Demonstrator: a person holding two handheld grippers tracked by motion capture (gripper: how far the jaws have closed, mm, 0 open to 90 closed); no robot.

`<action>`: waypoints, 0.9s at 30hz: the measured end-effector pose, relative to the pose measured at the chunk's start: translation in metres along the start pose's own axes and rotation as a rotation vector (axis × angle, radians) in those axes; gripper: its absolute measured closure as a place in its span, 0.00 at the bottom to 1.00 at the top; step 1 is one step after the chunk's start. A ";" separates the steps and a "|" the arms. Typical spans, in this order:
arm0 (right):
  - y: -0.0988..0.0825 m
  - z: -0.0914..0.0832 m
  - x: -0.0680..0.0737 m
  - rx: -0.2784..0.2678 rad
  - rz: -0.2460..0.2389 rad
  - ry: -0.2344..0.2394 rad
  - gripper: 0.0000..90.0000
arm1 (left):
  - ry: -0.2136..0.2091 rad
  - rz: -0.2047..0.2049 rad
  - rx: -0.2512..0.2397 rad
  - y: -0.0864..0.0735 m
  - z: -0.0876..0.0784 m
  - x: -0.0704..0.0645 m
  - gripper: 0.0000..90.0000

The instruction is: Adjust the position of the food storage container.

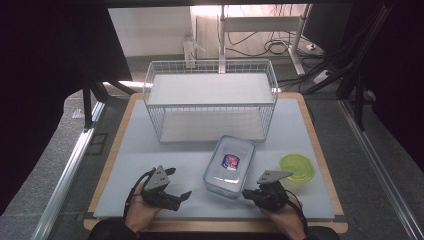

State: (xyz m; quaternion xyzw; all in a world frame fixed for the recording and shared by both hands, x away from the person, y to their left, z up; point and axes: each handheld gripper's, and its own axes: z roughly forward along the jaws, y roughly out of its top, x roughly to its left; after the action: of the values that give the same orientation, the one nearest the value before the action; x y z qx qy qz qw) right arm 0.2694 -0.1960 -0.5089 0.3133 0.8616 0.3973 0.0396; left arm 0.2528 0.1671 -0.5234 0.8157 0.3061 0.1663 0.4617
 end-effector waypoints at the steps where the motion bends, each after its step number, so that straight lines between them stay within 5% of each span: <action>1: 0.002 0.003 0.002 0.003 -0.008 0.008 1.00 | 0.002 -0.002 0.003 0.000 -0.001 0.002 0.05; 18: 0.046 0.063 0.031 0.002 -0.114 0.075 1.00 | 0.054 -0.109 -0.005 -0.002 -0.014 0.019 0.05; 22: 0.045 0.047 0.023 -0.010 -0.123 0.004 1.00 | 0.076 -0.095 0.010 -0.002 -0.015 0.018 0.11; 27: 0.045 0.017 -0.007 -0.080 -0.015 -0.116 1.00 | 0.052 -0.091 0.023 0.001 -0.016 0.014 0.36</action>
State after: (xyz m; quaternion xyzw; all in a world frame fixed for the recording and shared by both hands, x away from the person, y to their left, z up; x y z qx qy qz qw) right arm 0.3036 -0.1672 -0.4898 0.3277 0.8436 0.4123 0.1051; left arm 0.2551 0.1858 -0.5143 0.8016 0.3566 0.1630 0.4514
